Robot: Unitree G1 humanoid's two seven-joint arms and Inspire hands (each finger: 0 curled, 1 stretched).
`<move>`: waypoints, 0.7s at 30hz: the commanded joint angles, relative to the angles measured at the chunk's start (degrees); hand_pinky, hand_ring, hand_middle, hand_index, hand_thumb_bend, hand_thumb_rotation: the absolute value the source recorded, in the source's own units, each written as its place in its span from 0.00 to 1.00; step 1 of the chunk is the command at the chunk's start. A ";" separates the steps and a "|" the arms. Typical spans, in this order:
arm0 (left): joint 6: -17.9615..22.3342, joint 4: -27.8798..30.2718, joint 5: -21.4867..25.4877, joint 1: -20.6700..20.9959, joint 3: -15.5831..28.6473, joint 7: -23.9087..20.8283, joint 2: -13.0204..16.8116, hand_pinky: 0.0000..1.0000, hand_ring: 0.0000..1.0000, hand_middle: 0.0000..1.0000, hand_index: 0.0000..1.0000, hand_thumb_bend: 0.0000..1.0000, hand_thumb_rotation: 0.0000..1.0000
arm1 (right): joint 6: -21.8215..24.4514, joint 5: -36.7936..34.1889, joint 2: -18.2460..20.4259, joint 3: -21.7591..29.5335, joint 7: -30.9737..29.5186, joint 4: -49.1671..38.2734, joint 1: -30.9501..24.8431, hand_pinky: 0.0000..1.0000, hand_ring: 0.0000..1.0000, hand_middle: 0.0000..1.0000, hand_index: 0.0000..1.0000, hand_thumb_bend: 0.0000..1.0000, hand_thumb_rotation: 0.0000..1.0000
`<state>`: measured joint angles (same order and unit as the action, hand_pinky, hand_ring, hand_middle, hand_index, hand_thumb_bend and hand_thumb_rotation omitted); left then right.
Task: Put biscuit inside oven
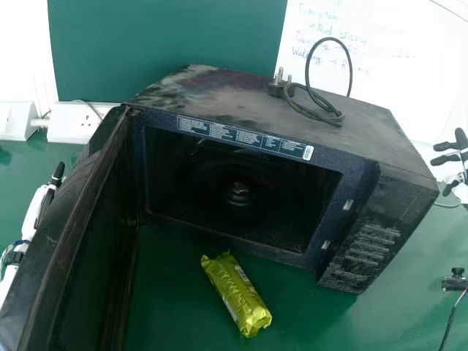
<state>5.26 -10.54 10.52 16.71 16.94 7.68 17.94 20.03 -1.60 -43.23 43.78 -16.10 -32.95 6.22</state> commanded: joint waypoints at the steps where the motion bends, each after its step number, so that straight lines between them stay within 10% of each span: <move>1: 0.07 0.34 -0.29 -0.64 -0.01 -0.35 -0.08 0.24 0.29 0.38 0.48 0.52 0.06 | -1.15 0.43 -0.71 0.15 -0.12 0.04 -0.09 0.25 0.35 0.46 0.53 0.71 0.34; 21: 0.20 0.16 -0.20 -0.60 0.24 -0.01 -0.07 0.24 0.29 0.38 0.48 0.52 0.06 | -7.72 -3.76 -3.95 0.55 -9.76 1.63 -1.99 0.26 0.38 0.50 0.61 0.61 0.37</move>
<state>5.26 -10.53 10.28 16.71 16.96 7.71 17.85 13.77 -3.86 -46.23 43.72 -24.37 -31.81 4.73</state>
